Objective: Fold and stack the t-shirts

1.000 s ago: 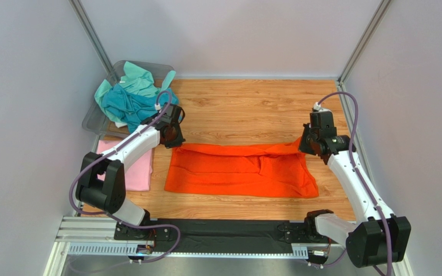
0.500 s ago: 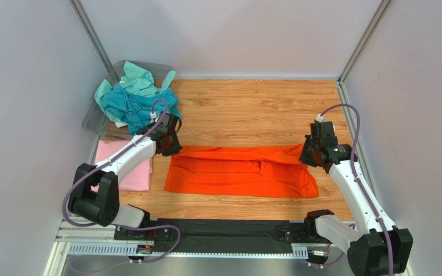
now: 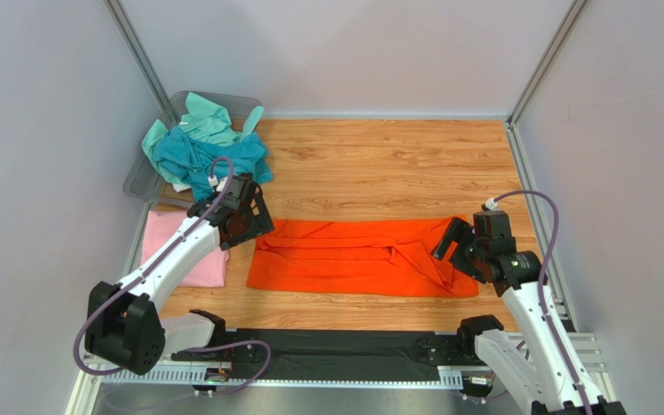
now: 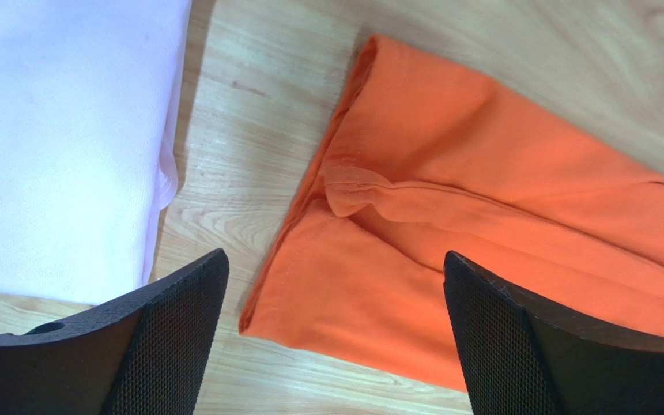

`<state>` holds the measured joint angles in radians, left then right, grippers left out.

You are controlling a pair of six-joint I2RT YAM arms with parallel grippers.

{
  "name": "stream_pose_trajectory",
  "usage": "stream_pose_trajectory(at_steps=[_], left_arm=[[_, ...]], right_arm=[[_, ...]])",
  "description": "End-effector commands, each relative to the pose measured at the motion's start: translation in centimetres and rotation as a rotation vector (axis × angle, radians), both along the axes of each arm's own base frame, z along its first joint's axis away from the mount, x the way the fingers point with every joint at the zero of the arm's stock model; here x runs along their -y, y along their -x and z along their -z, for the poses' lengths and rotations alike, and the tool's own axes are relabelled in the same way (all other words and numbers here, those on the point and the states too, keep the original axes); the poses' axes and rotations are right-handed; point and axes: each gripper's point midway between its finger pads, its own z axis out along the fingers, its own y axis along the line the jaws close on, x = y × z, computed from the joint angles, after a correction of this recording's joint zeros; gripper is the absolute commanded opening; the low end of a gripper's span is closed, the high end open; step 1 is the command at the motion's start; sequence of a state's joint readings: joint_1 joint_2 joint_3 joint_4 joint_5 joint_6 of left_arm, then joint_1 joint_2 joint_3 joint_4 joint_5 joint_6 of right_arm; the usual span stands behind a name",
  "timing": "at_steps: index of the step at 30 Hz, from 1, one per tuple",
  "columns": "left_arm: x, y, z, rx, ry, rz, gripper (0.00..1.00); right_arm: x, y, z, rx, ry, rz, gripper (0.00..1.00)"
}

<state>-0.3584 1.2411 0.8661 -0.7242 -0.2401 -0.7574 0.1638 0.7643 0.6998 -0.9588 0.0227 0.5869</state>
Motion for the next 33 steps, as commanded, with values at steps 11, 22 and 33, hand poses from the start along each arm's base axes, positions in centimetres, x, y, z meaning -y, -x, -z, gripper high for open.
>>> stream_pose_trajectory(at_steps=[11, 22, 33], left_arm=[[8.7, -3.0, -2.1, 0.038, 0.244, 0.27, 1.0], [5.2, -1.7, 4.9, -0.128, 0.073, 0.206, 1.0], [3.3, -1.3, 6.5, -0.177, 0.088, 0.145, 1.0]], right_arm=[[-5.3, -8.5, -1.7, 0.134, -0.122, -0.285, 1.0], [-7.7, -9.6, 5.2, -0.039, -0.205, -0.391, 1.0], [-11.9, -3.5, 4.7, -0.058, -0.233, -0.601, 1.0]])
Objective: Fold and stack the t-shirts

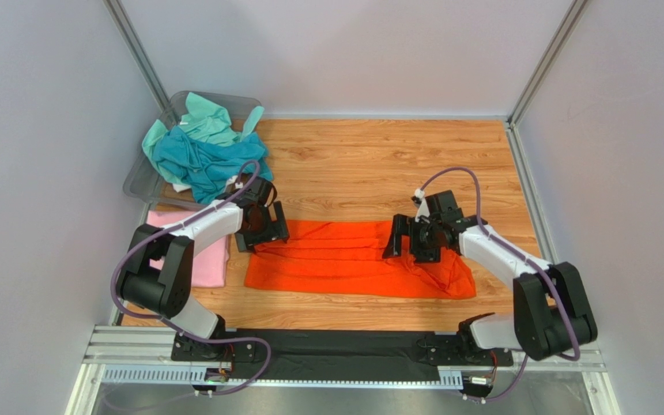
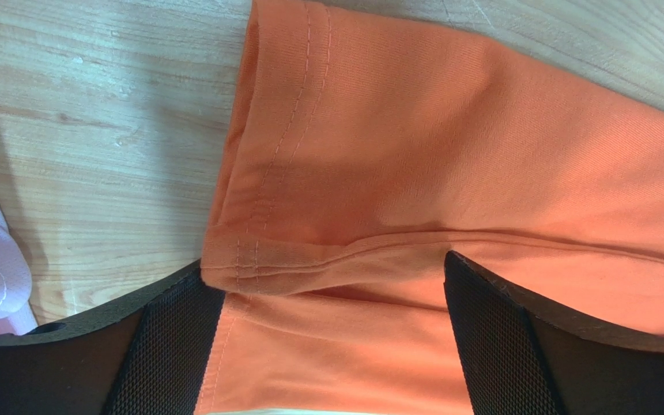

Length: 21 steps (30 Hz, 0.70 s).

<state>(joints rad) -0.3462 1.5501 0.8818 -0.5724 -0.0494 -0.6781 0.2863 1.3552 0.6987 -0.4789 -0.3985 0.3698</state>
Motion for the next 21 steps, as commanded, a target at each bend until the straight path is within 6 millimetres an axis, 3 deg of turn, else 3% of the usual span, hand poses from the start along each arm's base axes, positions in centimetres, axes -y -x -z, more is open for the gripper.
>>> stream_pose_trajectory(at_steps=[1, 7, 11, 17, 18, 19, 20, 21], left_arm=[[-0.1, -0.1, -0.4, 0.02, 0.005, 0.008, 1.0], [-1.6, 0.2, -2.4, 0.066, -0.048, -0.032, 1.0], [-2.4, -0.1, -4.9, 0.133, -0.07, -0.053, 1.0], [-0.4, -0.1, -9.2, 0.302, 0.077, 0.032, 1.0], [-0.2, -0.1, -10.6, 0.369, 0.105, 0.056, 1.0], [0.5, -0.5, -11.7, 0.427, 0.148, 0.08, 1.0], [0.4, -0.1, -11.4, 0.445, 0.154, 0.085, 1.0], [0.3, 0.1, -12.7, 0.509, 0.176, 0.08, 1.0]], right_arm=[[-1.6, 1.8, -2.1, 0.071, -0.014, -0.077, 1.0], [-2.4, 5.5, -2.9, 0.101, 0.066, -0.172, 1.0], [-2.8, 7.5, -3.0, 0.08, 0.113, -0.218, 1.0], [-0.6, 4.8, -6.1, 0.268, 0.188, -0.08, 1.0], [-0.5, 4.2, -7.0, 0.299, 0.181, -0.059, 1.0], [0.2, 3.5, -7.4, 0.329, 0.209, -0.023, 1.0], [0.7, 2.9, -7.6, 0.345, 0.223, 0.008, 1.0], [1.0, 2.3, -7.7, 0.363, 0.243, 0.013, 1.0]])
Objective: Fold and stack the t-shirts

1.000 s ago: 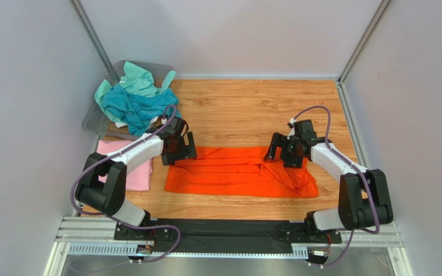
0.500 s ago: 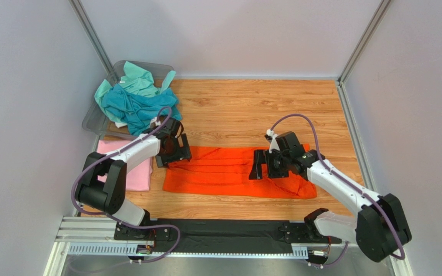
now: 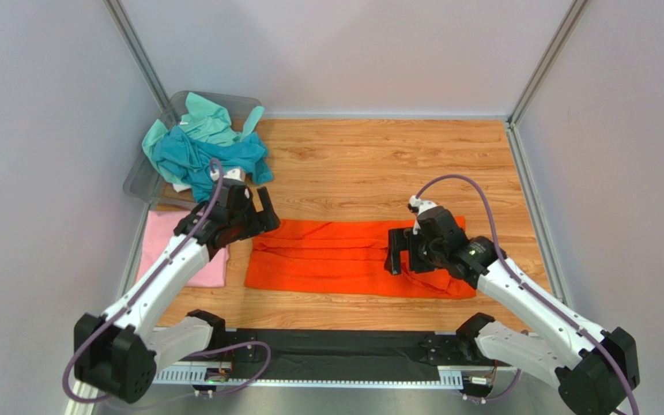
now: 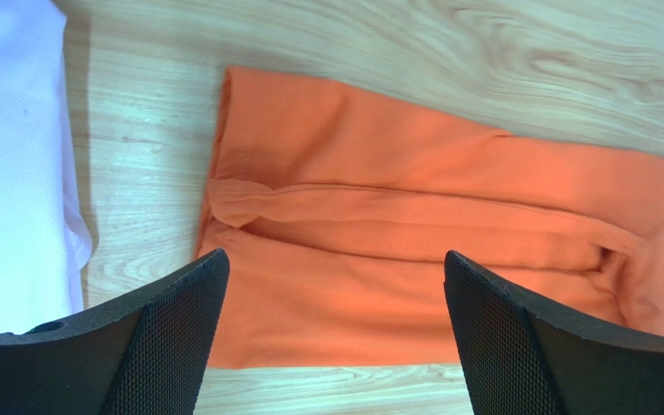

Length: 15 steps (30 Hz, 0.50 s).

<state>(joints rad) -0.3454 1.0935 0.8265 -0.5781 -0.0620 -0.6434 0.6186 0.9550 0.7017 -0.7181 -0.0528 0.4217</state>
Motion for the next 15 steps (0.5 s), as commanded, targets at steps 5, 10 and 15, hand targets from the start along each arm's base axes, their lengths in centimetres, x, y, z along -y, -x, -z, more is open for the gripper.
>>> stream_pose_trajectory(at_steps=[5, 10, 15], left_arm=[[0.6, 1.0, -3.7, 0.26, 0.139, 0.032, 1.0], [0.0, 2.1, -3.7, 0.277, 0.202, -0.051, 1.0], [-0.5, 2.8, -2.8, 0.243, 0.182, -0.066, 1.0]], right_arm=[[0.3, -5.4, -0.7, 0.106, 0.065, 0.076, 1.0], [-1.5, -7.3, 1.1, 0.041, 0.075, 0.053, 1.0], [-6.0, -5.8, 2.2, -0.037, -0.046, -0.089, 1.0]])
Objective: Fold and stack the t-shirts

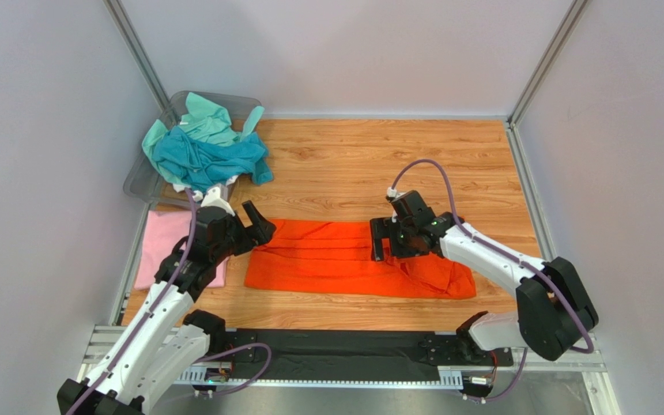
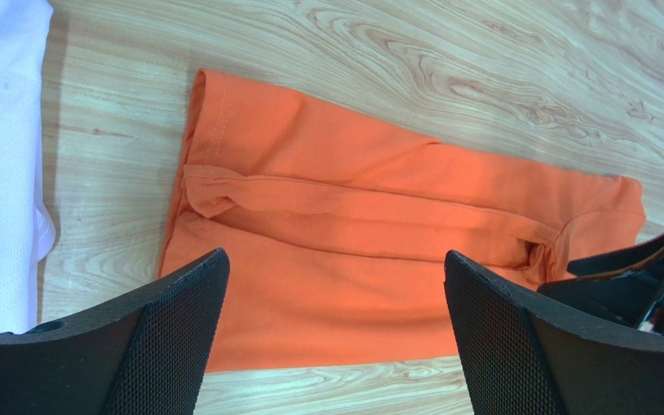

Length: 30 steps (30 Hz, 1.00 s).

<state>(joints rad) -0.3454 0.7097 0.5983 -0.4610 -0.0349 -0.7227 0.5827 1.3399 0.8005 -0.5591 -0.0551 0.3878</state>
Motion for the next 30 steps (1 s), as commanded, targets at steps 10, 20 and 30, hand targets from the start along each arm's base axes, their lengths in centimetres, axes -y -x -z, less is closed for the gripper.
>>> stream_pose_trajectory(at_steps=[10, 20, 30], left_arm=[[0.0, -0.3, -0.2, -0.032, 0.016, -0.028, 1.0], [2.4, -1.9, -1.0, -0.017, 0.071, 0.057, 1.0], [9.6, -5.5, 3.6, -0.181, 0.174, 0.363, 1.0]], right_arm=[[-6.5, 2.6, 0.2, -0.044, -0.177, -0.131, 1.0], [-3.8, 1.8, -7.2, 0.154, -0.211, 0.006, 1.0], [4.1, 4.7, -1.6, -0.06, -0.223, 0.417, 1.0]])
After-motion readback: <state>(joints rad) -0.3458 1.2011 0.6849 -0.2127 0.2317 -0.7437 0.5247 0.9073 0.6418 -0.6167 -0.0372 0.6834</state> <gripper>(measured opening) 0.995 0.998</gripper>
